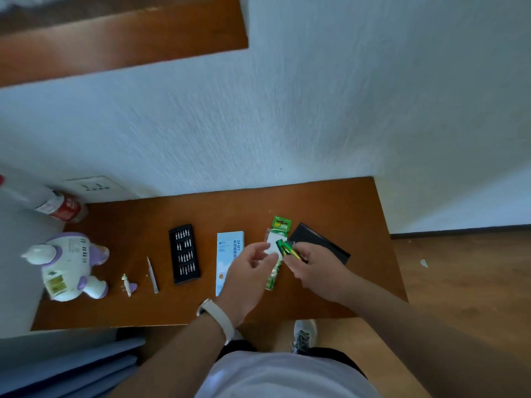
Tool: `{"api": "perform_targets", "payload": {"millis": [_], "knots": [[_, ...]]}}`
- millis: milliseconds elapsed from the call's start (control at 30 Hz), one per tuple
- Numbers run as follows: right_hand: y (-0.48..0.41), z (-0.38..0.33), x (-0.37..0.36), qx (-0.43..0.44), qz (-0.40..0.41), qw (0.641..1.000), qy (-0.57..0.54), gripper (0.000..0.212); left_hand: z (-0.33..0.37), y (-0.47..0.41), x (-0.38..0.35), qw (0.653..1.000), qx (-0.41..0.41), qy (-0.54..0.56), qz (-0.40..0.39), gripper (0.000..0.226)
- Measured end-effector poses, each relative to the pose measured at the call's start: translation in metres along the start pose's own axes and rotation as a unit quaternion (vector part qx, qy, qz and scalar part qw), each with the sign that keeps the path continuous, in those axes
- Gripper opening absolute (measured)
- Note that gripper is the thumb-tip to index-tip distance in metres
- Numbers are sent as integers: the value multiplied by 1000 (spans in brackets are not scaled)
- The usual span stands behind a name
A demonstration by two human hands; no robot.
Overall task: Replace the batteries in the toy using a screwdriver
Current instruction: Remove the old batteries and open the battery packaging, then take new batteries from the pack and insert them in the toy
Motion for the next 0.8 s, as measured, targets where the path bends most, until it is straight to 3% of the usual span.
{"api": "perform_targets", "payload": {"millis": [100,267,567,800], "knots": [[1,-25,-7,23,-20,1000,-5,29,13,13,-2,992,4,109,-68,19],[-2,-57,-21,33,-52,997,40,27,20,23,22,982,-14,181,-53,13],[-27,-120,-75,34,-42,992,111,14,9,46,111,981,-44,189,5,14],[-64,-175,-164,30,-53,995,76,11,-36,69,219,978,-47,203,33,15]]}}
Point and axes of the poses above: each hand's wrist, its own y-axis away from the middle knuckle, its own x-axis out of the back of the hand, z = x × y, the point moved 9 cm from there along -y, towards the middle knuckle, and after that the axes turned 6 degrees about -z, right-handed, at the moved point
